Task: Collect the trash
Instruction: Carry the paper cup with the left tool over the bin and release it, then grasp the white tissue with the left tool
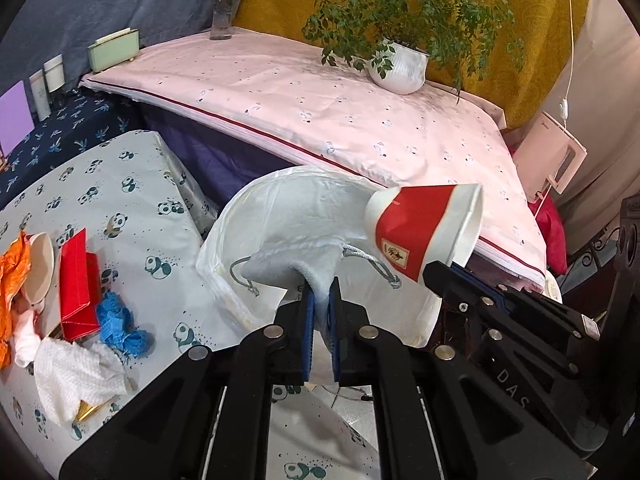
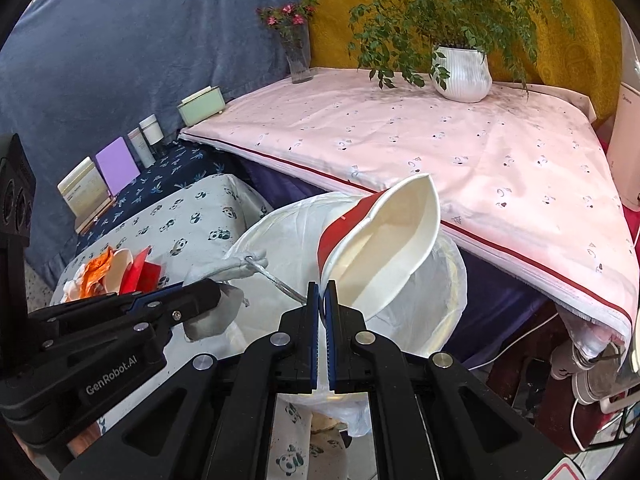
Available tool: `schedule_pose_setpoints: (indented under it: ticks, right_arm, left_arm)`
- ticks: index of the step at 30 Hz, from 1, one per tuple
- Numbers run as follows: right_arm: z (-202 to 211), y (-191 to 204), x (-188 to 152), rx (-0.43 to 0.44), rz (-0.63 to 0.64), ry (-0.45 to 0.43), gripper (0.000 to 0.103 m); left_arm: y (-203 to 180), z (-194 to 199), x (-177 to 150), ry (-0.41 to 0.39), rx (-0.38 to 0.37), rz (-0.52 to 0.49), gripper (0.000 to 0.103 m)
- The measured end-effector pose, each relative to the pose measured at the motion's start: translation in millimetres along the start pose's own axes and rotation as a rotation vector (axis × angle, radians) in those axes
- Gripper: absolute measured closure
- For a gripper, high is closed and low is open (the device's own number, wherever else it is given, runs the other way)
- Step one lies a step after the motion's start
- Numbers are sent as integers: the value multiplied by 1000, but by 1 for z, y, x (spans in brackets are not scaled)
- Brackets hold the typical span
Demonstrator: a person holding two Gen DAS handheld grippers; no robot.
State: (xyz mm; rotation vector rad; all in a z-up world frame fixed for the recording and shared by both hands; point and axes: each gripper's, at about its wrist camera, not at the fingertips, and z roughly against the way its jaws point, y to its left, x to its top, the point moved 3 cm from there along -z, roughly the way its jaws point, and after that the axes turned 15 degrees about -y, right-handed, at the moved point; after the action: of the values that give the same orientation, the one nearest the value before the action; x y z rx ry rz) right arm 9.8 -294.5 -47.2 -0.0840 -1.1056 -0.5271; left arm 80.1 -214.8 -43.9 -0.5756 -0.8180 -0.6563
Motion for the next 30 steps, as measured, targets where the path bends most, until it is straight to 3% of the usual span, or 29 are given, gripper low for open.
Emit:
schedule_pose_setpoints:
  ticks: [1, 4, 5, 14, 22, 30]
  right_arm:
    - [-2, 0, 1, 0, -2, -1, 99]
    - [-4, 0, 4, -2, -5, -18, 94]
    - [-6, 0, 6, -4, -6, -20, 93]
    - [1, 3, 12, -24, 4, -46, 74]
    - [12, 16, 19, -18, 10, -76, 56]
    - [27, 43, 24, 13, 39, -97, 46]
  left_arm:
    - [1, -2, 0, 2, 3, 0, 89]
    - [6, -1, 3, -27, 26, 13, 53]
    - [7, -1, 5, -38, 37, 16, 47]
    - [25, 6, 9, -56, 75, 58, 38]
    - [43, 25, 11, -81, 109, 82, 37]
    - [72, 56, 8, -117, 170, 126, 32]
